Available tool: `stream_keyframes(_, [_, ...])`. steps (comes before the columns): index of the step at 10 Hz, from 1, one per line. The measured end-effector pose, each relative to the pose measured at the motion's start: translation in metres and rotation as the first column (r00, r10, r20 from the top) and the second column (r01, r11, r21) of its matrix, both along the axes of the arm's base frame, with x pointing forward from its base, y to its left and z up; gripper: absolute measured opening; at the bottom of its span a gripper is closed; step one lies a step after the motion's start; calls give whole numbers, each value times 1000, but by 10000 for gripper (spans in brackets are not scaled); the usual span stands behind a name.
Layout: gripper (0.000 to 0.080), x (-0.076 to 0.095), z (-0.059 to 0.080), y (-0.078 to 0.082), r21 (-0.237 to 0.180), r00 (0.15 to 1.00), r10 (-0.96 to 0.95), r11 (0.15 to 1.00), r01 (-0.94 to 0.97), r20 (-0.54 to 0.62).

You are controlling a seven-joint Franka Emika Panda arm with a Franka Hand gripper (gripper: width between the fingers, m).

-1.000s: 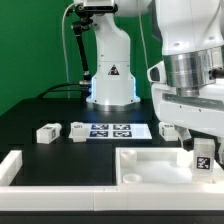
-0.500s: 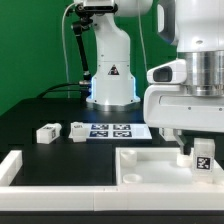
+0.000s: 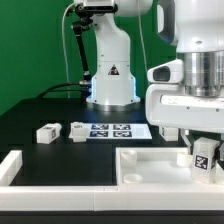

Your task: Assemble square table

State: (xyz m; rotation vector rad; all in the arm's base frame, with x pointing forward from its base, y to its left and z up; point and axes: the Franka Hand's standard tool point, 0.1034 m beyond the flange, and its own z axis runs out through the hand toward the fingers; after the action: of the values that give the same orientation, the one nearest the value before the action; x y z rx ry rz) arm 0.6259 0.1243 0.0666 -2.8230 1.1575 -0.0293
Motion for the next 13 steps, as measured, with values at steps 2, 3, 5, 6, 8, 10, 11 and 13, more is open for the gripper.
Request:
stream_keyframes(2, [290,4,0,-1,23,954,-292,955,294,-60])
stream_keyframes(3, [291,4,-1,0,41,886,-451,888,457,-107])
stream_keyframes(5, [290,6,0,0,56,709,-680,713,699,-190])
stream_keyframes(6, [290,7,0,0,51,623,-754,628,777,-209])
stream_keyframes(8, [290,8,0,0,38,523,-824,528,848,-219])
stream_keyframes(10, [290,8,0,1,20,446,-867,454,891,-220])
stream_keyframes(11, [290,8,0,0,16,427,-878,434,901,-218])
stream_keyframes(13, [489,7,-1,0,14,434,-874,442,897,-219])
